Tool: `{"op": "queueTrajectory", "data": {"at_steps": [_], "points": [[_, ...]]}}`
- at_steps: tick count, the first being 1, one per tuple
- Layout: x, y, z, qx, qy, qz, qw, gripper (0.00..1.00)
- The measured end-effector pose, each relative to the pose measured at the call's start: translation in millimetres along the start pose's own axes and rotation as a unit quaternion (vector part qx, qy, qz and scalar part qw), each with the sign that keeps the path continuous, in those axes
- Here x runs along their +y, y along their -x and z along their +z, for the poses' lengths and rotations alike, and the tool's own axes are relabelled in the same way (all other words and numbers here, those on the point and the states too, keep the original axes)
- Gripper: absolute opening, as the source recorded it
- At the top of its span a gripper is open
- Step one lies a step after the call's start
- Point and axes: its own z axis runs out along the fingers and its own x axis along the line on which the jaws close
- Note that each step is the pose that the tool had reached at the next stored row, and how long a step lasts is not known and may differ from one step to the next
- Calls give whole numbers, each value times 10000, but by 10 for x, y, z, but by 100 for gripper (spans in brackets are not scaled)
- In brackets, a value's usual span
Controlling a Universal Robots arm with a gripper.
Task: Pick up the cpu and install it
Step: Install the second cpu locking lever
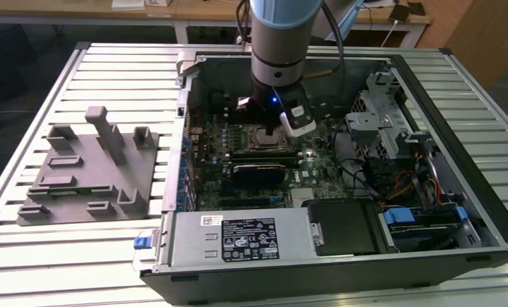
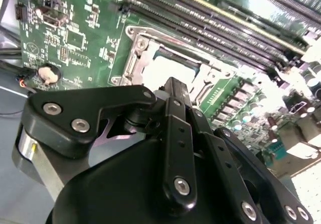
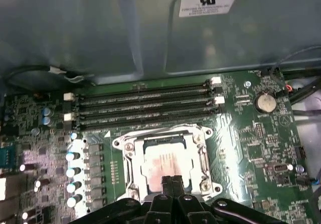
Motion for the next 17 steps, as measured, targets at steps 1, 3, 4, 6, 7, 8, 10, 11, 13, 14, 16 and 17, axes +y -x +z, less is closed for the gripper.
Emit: {"op": "queueTrajectory", "data": {"at_steps": [1,3,4,6,7,8,10,11,13,14,16,17], "points": [[26,1,6,-3,-35,-2,10000,11],[61,15,14,-3,-95,-4,10000,11],[71,28,16,-2,-120,-4,9999,11],[87,53,20,5,-153,-3,9999,11],[96,55,22,7,-163,-3,9999,11],[103,57,24,7,-167,-3,9999,11],[129,56,29,5,-188,-4,9998,11],[138,56,31,5,-195,-4,9998,11],[141,56,32,4,-196,-5,9998,11],[142,56,32,4,-196,-5,9998,11],[144,56,32,4,-196,-4,9998,11],[144,56,32,4,-196,-4,9998,11]]}}
